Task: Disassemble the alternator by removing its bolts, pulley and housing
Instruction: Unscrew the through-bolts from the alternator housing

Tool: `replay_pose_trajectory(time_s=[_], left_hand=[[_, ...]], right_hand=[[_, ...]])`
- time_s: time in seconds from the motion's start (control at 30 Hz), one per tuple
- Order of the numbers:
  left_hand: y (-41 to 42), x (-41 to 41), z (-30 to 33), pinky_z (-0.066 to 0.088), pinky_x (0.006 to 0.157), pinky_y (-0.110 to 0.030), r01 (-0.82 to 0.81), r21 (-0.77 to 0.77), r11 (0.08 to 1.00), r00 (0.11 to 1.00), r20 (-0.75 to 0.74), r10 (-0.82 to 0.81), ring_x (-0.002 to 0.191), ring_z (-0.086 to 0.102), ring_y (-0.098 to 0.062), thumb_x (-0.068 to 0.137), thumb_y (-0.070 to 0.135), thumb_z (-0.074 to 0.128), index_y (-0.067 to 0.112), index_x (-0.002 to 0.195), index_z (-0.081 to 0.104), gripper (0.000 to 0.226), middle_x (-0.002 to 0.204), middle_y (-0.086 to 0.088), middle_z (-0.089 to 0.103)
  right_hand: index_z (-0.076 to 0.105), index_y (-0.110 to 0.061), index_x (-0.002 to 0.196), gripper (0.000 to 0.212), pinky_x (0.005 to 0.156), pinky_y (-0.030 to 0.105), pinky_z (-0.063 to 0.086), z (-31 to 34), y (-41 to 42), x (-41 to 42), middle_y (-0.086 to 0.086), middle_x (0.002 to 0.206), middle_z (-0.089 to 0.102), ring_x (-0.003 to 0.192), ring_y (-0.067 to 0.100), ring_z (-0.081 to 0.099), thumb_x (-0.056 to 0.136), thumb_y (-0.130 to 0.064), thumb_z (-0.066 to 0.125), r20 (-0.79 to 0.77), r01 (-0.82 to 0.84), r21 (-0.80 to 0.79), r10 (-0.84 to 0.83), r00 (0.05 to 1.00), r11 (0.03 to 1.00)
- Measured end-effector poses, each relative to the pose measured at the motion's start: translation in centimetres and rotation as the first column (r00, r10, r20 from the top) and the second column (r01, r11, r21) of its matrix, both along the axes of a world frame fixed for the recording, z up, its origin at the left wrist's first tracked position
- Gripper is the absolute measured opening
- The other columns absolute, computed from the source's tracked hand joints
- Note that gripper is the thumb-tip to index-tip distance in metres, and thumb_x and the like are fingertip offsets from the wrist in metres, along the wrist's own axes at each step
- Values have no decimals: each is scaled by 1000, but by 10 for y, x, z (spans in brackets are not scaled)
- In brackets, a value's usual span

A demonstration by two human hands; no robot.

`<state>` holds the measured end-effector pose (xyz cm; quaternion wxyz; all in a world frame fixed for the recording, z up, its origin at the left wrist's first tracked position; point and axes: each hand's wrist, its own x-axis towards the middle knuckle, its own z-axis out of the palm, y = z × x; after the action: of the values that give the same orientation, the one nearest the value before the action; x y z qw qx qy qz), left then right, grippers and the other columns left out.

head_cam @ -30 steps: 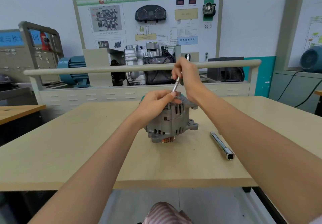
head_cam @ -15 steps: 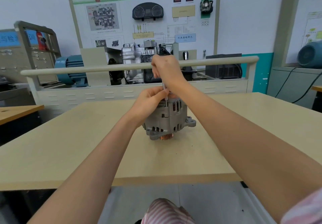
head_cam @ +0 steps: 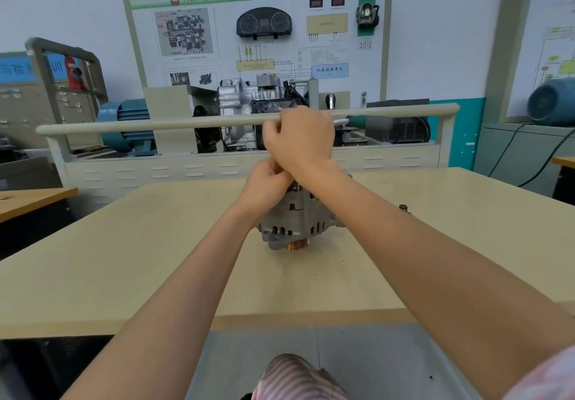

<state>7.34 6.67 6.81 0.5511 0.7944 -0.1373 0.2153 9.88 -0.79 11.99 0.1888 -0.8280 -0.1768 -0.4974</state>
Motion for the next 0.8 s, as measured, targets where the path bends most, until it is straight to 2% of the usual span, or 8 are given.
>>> replay_pose_trajectory(time_s=[0.13,0.2,0.3,0.4,0.47,0.53,0.63,0.8], left_hand=[[0,-1,1,49,64,-11,111,11,994,994,-17,-111,75,68,-1,96,21,52,23,86,67,18,76,12,73],[1,-1,3,49,67,-13,120,33,992,992,-33,-119,79,69,-4,97,25,51,23,88,69,20,81,9,74],[1,-3,4,46,60,-8,148,21,989,988,-48,-147,73,68,2,98,25,50,25,84,68,23,77,13,73],[2,-4,4,46,58,-8,146,-7,989,988,-39,-146,69,67,1,96,22,53,23,82,70,22,73,12,73],[2,-4,2,46,56,-10,116,-9,993,993,-21,-116,62,65,3,95,14,54,22,76,68,24,65,13,71],[2,-2,2,45,52,-13,25,-6,1000,1000,-13,-25,53,59,4,92,3,52,19,70,61,29,55,11,65],[0,-2,3,43,51,-16,-74,16,997,997,3,74,59,53,-2,91,0,49,23,72,53,30,66,5,59],[1,-3,3,46,56,-14,23,13,1000,1000,-6,-23,59,59,2,91,2,49,18,72,60,26,64,5,64]], right_hand=[[32,-15,42,52,57,29,35,5,-6,2,-5,39,32,42,12,31,93,-18,44,-70,-511,501,621,780,699],[32,-13,42,53,69,32,42,8,-9,2,2,40,34,44,14,38,95,-15,36,3,-562,746,842,540,357],[32,-13,44,51,74,26,45,12,-10,2,10,48,32,43,13,42,96,-14,32,55,-535,824,915,399,184],[38,-9,44,51,66,27,41,9,-8,-2,5,46,39,47,13,40,94,-14,36,-1,-537,775,852,524,332],[46,-7,54,41,65,30,36,2,-7,-3,3,53,44,55,16,41,94,-17,41,-77,-486,514,602,794,707],[55,-11,73,27,76,34,35,-7,-1,-5,3,73,53,72,20,48,91,-27,42,-56,-93,102,99,994,990],[59,-8,96,35,89,39,32,-9,8,-12,9,98,58,95,28,50,88,-36,38,-23,255,-85,-258,966,963],[46,-14,54,38,85,34,38,-2,5,-8,-3,57,48,63,15,47,90,-25,43,-22,-183,202,191,981,962]])
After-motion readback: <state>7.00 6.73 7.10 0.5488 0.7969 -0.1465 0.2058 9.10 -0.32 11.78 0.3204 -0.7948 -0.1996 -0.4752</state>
